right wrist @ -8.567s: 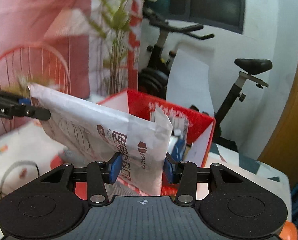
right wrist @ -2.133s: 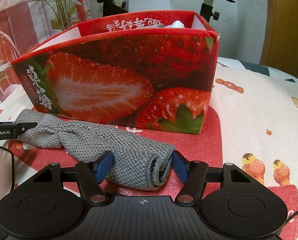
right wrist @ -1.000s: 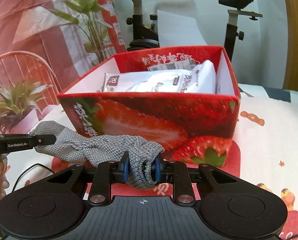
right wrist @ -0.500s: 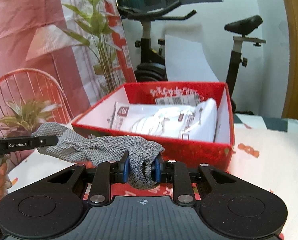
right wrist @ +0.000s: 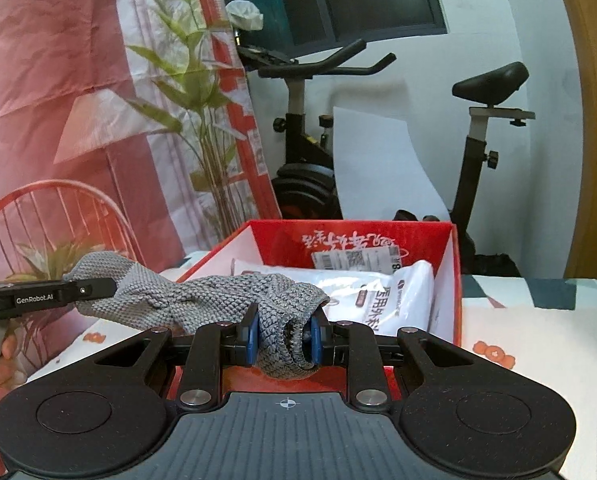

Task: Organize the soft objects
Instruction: 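Lift the grey cloth with both grippers over the red box, then lower the grey cloth into the box and open both grippers, then withdraw both open grippers from the red box, then close the right gripper on the black eye mask in front of the box, then close the left gripper on the eye mask strap while the right gripper holds the mask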

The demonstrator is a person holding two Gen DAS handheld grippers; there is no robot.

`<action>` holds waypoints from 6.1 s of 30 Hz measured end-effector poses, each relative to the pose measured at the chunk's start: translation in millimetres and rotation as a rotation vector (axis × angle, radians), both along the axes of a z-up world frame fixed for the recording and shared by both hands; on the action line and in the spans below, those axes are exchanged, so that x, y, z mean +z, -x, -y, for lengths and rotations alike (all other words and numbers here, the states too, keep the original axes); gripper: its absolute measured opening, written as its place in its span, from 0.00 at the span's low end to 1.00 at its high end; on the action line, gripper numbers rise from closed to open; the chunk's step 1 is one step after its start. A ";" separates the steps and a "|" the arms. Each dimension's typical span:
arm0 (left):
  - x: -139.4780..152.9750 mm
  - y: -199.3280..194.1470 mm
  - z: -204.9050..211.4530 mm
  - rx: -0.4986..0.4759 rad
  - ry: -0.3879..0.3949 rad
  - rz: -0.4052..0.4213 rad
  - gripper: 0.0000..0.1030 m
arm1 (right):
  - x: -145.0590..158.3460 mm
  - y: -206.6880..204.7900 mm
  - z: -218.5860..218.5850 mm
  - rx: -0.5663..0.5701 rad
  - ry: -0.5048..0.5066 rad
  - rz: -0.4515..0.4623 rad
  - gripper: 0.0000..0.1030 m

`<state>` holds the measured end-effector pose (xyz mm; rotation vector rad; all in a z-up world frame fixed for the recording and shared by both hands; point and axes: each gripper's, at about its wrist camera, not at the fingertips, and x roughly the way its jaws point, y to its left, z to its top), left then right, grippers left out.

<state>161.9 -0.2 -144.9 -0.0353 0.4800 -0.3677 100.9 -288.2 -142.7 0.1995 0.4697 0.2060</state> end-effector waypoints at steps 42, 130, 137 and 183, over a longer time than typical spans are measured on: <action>-42.1 -221.7 119.7 -0.164 -0.180 -0.337 0.14 | -43.5 -220.8 36.1 -0.048 0.364 -0.251 0.24; -84.0 40.3 11.0 -0.055 -0.022 -0.378 0.52 | -128.8 -15.0 2.3 -0.214 0.173 -0.403 0.09; -101.4 40.6 39.4 -0.155 -0.065 -0.440 0.52 | -137.3 19.2 27.1 -0.330 0.041 -0.389 0.11; -126.4 -0.7 63.4 -0.200 -0.246 -0.346 0.28 | -145.3 21.6 46.8 -0.267 -0.306 -0.389 0.38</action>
